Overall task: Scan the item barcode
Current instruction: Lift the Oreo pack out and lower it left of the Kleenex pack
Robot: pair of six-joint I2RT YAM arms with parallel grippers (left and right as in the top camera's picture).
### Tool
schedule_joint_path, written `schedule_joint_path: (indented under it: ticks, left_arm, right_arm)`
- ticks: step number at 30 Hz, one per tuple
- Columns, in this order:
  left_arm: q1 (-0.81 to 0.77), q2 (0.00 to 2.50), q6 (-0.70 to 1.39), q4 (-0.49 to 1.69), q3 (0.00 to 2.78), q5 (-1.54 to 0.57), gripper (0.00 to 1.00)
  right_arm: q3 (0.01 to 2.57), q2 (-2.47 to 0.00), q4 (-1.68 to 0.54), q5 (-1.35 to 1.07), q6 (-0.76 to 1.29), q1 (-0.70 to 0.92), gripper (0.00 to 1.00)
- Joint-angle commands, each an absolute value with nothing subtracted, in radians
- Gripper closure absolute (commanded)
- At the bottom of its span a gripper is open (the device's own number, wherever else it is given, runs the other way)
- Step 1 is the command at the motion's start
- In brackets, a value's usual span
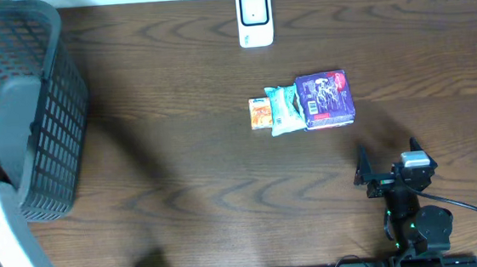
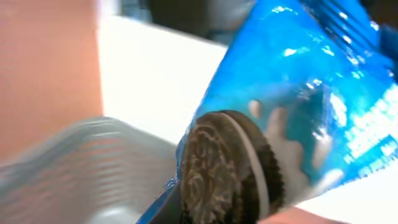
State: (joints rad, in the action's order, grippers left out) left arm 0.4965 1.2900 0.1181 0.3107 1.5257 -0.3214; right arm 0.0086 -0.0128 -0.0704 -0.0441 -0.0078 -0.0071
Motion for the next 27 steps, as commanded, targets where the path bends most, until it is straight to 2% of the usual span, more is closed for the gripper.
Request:
schedule_joint_path:
  ticks: [1,2,5,11,18,26,27]
  left_arm:
    - [0.321,1.259,0.366,0.299,1.532,-0.467,0.93]
    - [0.200,1.271,0.368,0.318,1.530,-0.456,0.93]
    - [0.026,1.315,0.368,0.400,1.529,-0.375,0.93]
    - [-0.251,1.523,0.369,0.649,1.529,-0.073,0.93]
    - [-0.386,1.778,0.511,0.701,1.529,-0.054,0.93]
    - [-0.452,1.977,0.574,0.676,1.529,-0.050,0.93]
    - [-0.455,1.989,0.574,0.676,1.529,-0.039,0.85]
  right_arm:
    - [0.006,-0.008,-0.072,-0.035,0.006,-0.012,0.01]
    - [0.006,-0.008,-0.072,-0.035,0.006,-0.012,0.01]
    - [0.006,-0.008,-0.072,-0.035,0.006,-0.012,0.01]
    - [0.006,-0.007,-0.072,-0.035,0.006,-0.012,0.01]
    - [0.006,-0.008,-0.072,-0.035,0.006,-0.012,0.01]
    - [0.006,-0.008,-0.072,-0.035,0.006,-0.012,0.01]
    - [0.006,-0.008,-0.072,-0.035,0.006,-0.012,0.01]
